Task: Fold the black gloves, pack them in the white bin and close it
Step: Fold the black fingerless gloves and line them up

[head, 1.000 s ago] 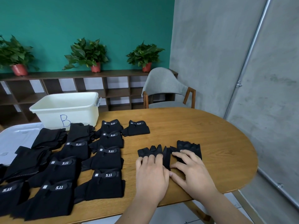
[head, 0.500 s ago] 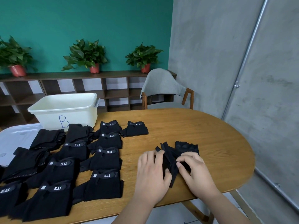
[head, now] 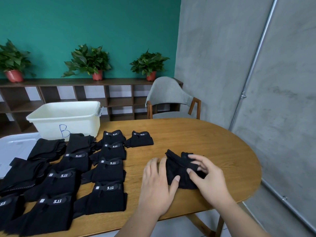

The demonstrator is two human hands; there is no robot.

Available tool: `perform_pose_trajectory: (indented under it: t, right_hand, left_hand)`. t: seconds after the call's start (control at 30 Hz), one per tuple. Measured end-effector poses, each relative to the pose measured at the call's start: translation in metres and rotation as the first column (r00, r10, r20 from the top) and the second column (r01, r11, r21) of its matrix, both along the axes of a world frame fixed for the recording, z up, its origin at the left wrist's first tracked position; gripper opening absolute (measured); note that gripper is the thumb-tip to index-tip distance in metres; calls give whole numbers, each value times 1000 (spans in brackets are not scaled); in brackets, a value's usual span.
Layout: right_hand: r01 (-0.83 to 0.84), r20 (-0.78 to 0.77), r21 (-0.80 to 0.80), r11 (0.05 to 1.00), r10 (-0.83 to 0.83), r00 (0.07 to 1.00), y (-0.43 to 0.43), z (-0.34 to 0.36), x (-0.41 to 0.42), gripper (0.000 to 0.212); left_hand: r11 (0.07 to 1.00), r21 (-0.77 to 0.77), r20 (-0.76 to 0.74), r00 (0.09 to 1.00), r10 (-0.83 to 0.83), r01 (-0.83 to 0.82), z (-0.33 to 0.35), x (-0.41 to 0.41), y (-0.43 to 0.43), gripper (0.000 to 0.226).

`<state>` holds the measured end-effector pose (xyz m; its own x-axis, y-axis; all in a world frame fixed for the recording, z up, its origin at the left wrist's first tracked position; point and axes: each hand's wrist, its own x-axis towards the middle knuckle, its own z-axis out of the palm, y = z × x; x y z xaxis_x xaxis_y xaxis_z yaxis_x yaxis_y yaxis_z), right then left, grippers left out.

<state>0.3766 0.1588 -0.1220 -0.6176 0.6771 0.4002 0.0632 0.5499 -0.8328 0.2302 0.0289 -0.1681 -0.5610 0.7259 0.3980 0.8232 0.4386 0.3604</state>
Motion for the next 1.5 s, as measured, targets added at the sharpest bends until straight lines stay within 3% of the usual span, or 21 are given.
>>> perform_pose_trajectory:
  t: [0.13, 0.3, 0.37, 0.43, 0.5, 0.53, 0.6, 0.67, 0.83, 0.93, 1.03, 1.13, 1.23, 1.3, 1.5]
  right_hand:
    - [4, -67, -50, 999, -8, 998, 14, 41, 3, 49]
    - [198, -40, 95, 975, -195, 980, 50, 81, -2, 45]
    - [297, -27, 248, 922, -300, 954, 53, 89, -1, 44]
    - [319, -14, 531, 785, -369, 930, 48, 86, 0, 45]
    - [188, 61, 754, 630, -352, 934, 45, 65, -1, 47]
    - [71, 173, 800, 595, -343, 923, 44, 49, -2, 48]
    - [-154, 434, 771, 618, -334, 836, 40, 11, -3, 51]
    - [-215, 522, 696, 685, -277, 807, 40, -24, 0, 49]
    - [-73, 399, 547, 834, -183, 899, 51, -37, 7, 40]
    - [105, 276, 441, 891, -246, 929, 54, -26, 3, 32]
    - [313, 53, 288, 905, -341, 939, 52, -10, -2, 29]
    - [309, -27, 365, 878, -322, 946, 42, -6, -4, 30]
    - [99, 153, 579, 809, -227, 962, 42, -39, -6, 34]
    - [-9, 264, 636, 771, -206, 942, 46, -63, -7, 35]
    - [38, 209, 671, 740, -239, 948, 43, -59, -7, 36]
  left_hand:
    - [999, 3, 6, 999, -38, 38, 1, 2, -2, 73]
    - [993, -63, -17, 995, -97, 95, 2, 4, -4, 69]
    - [986, -89, -44, 988, -148, 144, 4, 5, -5, 64]
    - [972, -120, -70, 975, -209, 200, 7, 6, -5, 61]
    - [955, -156, -77, 961, -265, 251, 7, 5, -4, 62]
    - [946, -174, -75, 954, -291, 275, 6, 4, -3, 63]
    - [925, -210, -61, 940, -337, 318, 4, 3, -2, 64]
    - [906, -240, -41, 929, -367, 347, 3, 3, -2, 62]
    - [892, -266, -12, 924, -383, 366, 2, 0, 1, 61]
    - [891, -270, -8, 925, -380, 364, 0, 0, 1, 62]
    - [892, -269, -2, 926, -379, 364, 1, 0, 2, 62]
    - [893, -271, -5, 927, -375, 359, 1, 0, 2, 62]
    - [892, -275, -14, 926, -376, 358, 0, 0, 1, 62]
    - [892, -275, -13, 926, -377, 359, 0, 0, 1, 62]
    - [891, -278, -7, 927, -375, 359, 0, 0, 2, 62]
